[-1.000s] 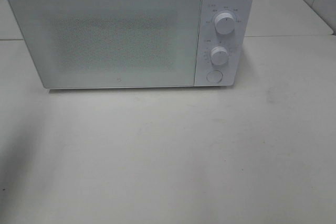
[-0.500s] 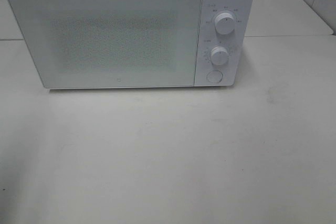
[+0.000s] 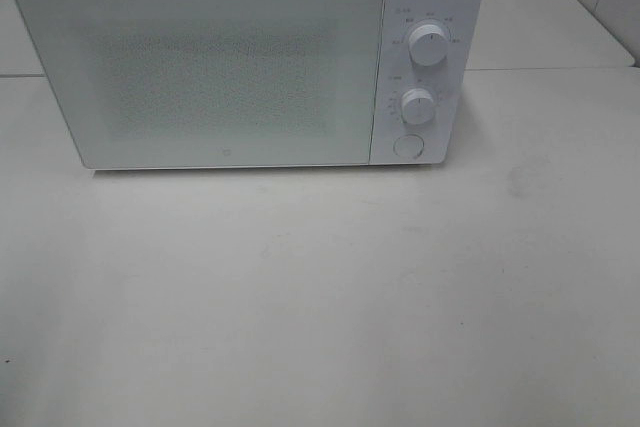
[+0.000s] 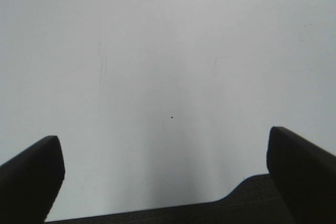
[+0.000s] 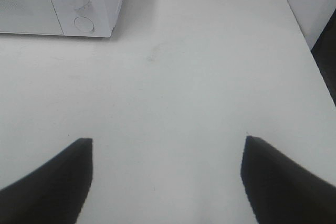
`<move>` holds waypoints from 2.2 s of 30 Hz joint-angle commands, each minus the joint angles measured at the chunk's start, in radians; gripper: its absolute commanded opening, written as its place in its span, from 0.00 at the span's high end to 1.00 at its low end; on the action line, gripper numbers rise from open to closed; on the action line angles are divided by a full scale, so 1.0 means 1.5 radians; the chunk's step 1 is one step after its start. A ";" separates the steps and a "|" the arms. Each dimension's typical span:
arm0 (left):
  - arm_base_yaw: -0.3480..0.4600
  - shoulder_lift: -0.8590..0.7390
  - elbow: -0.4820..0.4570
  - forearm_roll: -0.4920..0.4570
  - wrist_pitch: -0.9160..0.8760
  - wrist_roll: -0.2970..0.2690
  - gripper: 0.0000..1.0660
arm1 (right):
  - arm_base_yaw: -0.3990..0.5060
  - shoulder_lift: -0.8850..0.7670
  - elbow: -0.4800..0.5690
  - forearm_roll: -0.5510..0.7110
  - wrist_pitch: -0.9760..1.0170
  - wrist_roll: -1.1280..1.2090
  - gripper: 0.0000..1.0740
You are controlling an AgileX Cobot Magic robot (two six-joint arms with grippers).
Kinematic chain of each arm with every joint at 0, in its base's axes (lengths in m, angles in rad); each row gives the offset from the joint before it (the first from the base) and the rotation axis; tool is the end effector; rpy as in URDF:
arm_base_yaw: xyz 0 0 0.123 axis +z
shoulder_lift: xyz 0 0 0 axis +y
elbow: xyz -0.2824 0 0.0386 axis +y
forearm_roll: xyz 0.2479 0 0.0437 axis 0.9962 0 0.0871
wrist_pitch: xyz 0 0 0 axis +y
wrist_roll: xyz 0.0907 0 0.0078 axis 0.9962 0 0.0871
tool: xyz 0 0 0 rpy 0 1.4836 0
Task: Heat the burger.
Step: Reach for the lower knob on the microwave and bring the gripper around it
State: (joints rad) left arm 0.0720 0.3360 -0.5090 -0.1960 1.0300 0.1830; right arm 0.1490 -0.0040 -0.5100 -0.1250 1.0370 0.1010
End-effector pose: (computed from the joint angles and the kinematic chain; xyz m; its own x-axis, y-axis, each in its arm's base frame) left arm 0.0487 -0.0117 0.2763 -0.6817 0.0310 -0.7309 0.1052 0.9929 -0.0561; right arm -0.0045 -0.0106 0.2824 -0.4160 -0.0251 -0.9090 -0.0358 0.9993 -0.0112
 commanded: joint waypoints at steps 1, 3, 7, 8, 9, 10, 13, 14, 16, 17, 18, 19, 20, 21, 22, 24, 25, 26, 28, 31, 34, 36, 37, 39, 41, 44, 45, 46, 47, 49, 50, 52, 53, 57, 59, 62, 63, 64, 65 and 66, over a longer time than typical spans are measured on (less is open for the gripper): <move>-0.002 -0.040 0.005 0.008 0.003 -0.010 0.06 | -0.006 -0.018 0.003 0.001 -0.003 -0.005 0.30; -0.002 -0.065 0.005 0.008 0.003 -0.010 0.06 | -0.006 -0.018 0.003 0.001 -0.003 -0.005 0.30; -0.002 -0.113 0.005 0.003 0.003 -0.010 0.06 | -0.006 -0.018 0.003 0.001 -0.003 -0.005 0.30; -0.002 -0.147 0.005 -0.005 0.003 -0.010 0.06 | -0.006 -0.018 0.003 0.001 -0.003 -0.005 0.30; -0.002 -0.147 0.005 -0.005 0.003 -0.010 0.06 | -0.006 -0.018 0.003 0.001 -0.003 -0.005 0.30; -0.002 -0.165 0.005 -0.006 0.002 -0.010 0.06 | -0.006 -0.018 0.003 0.001 -0.003 -0.005 0.30; -0.002 -0.224 0.005 -0.007 0.002 -0.010 0.06 | -0.006 -0.018 0.003 0.001 -0.003 -0.005 0.30; -0.002 -0.239 0.005 -0.007 0.002 -0.010 0.06 | -0.006 -0.018 0.003 0.001 -0.003 -0.005 0.30; -0.002 -0.249 0.005 -0.008 0.002 -0.010 0.06 | -0.006 -0.018 0.003 0.001 -0.003 -0.005 0.30; -0.002 -0.246 0.005 -0.009 0.001 -0.010 0.06 | -0.006 -0.018 0.003 0.001 -0.003 -0.005 0.30; -0.002 -0.246 0.005 -0.009 0.001 -0.010 0.06 | -0.006 -0.018 0.003 0.001 -0.003 -0.005 0.30; -0.002 -0.247 0.007 -0.009 0.001 -0.010 0.06 | -0.006 -0.018 0.003 0.001 -0.003 -0.005 0.30; -0.002 -0.247 0.007 -0.009 0.001 -0.010 0.06 | -0.006 -0.018 0.003 0.001 -0.003 -0.005 0.30; -0.002 -0.247 0.007 -0.009 0.001 -0.010 0.06 | -0.006 -0.018 0.003 0.001 -0.003 -0.005 0.30; -0.002 -0.247 0.007 -0.009 0.001 -0.010 0.06 | -0.006 -0.018 0.003 0.001 -0.003 -0.005 0.30; -0.002 -0.247 0.007 -0.009 0.001 -0.010 0.06 | -0.006 -0.018 0.003 0.001 -0.003 -0.005 0.30; -0.002 -0.247 0.007 -0.008 0.001 -0.010 0.06 | -0.006 -0.018 0.003 0.001 -0.003 -0.005 0.30; -0.002 -0.247 0.007 -0.008 0.001 -0.010 0.06 | -0.006 -0.018 0.003 0.001 -0.003 -0.005 0.30; -0.002 -0.247 0.007 -0.008 0.001 -0.010 0.06 | -0.006 -0.018 0.003 0.001 -0.003 -0.005 0.30; -0.002 -0.247 0.007 -0.009 0.001 -0.010 0.06 | -0.006 -0.018 0.003 0.001 -0.003 -0.005 0.30; -0.002 -0.243 0.007 -0.009 0.001 -0.010 0.06 | -0.006 -0.018 0.003 0.001 -0.003 -0.005 0.30; -0.002 -0.243 0.007 -0.009 0.001 -0.010 0.06 | -0.006 -0.018 0.003 0.001 -0.003 -0.005 0.30; -0.002 -0.243 0.007 -0.009 0.001 -0.010 0.06 | -0.006 -0.018 0.003 0.001 -0.003 -0.005 0.30; -0.002 -0.243 0.007 -0.009 0.001 -0.010 0.06 | -0.006 -0.018 0.003 0.001 -0.003 -0.005 0.30; -0.002 -0.243 0.007 -0.009 0.001 -0.010 0.06 | -0.006 -0.018 0.003 0.001 -0.003 -0.005 0.30; -0.002 -0.243 0.007 -0.009 0.001 -0.010 0.06 | -0.006 -0.018 0.003 0.001 -0.003 -0.005 0.30; -0.002 -0.243 0.007 -0.009 0.001 -0.010 0.06 | -0.006 -0.018 0.003 0.001 -0.003 -0.005 0.30; -0.002 -0.243 0.007 -0.009 0.001 -0.010 0.06 | -0.006 -0.018 0.003 0.001 -0.003 -0.005 0.30; -0.002 -0.243 0.007 -0.009 0.001 -0.010 0.06 | -0.006 -0.018 0.003 0.001 -0.003 -0.005 0.30; -0.002 -0.243 0.007 -0.009 0.001 -0.010 0.06 | -0.006 -0.018 0.003 0.001 -0.003 -0.005 0.30; -0.002 -0.243 0.007 -0.009 0.001 -0.010 0.06 | -0.006 -0.018 0.003 0.001 -0.003 -0.005 0.30; -0.002 -0.243 0.007 -0.009 0.001 -0.010 0.06 | -0.006 -0.018 0.003 0.001 -0.003 -0.005 0.30; -0.002 -0.243 0.007 -0.009 0.001 -0.010 0.06 | -0.006 -0.018 0.003 0.001 -0.003 -0.005 0.30; -0.002 -0.243 0.007 -0.009 0.001 -0.010 0.06 | -0.006 -0.018 0.003 0.001 -0.003 -0.005 0.30; -0.002 -0.243 0.007 -0.009 0.001 -0.010 0.06 | -0.006 -0.017 0.003 0.001 -0.003 -0.005 0.30; -0.002 -0.243 0.007 -0.009 0.001 -0.010 0.06 | -0.006 -0.017 -0.003 -0.002 -0.005 -0.005 0.30; -0.002 -0.243 0.007 -0.009 0.001 -0.010 0.06 | -0.006 -0.017 -0.003 -0.002 -0.005 -0.005 0.30; -0.002 -0.243 0.007 -0.009 0.001 -0.010 0.06 | -0.006 -0.013 -0.007 -0.002 -0.006 -0.005 0.30; -0.002 -0.243 0.007 -0.009 0.001 -0.010 0.06 | -0.006 0.000 -0.019 -0.001 -0.007 -0.005 0.30; -0.002 -0.243 0.007 -0.009 0.001 -0.010 0.06 | -0.006 0.000 -0.019 -0.001 -0.007 -0.005 0.30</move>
State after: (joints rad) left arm 0.0720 -0.0030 -0.5030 -0.2020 1.0340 0.1720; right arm 0.1490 -0.0040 -0.5180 -0.1250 1.0370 0.1010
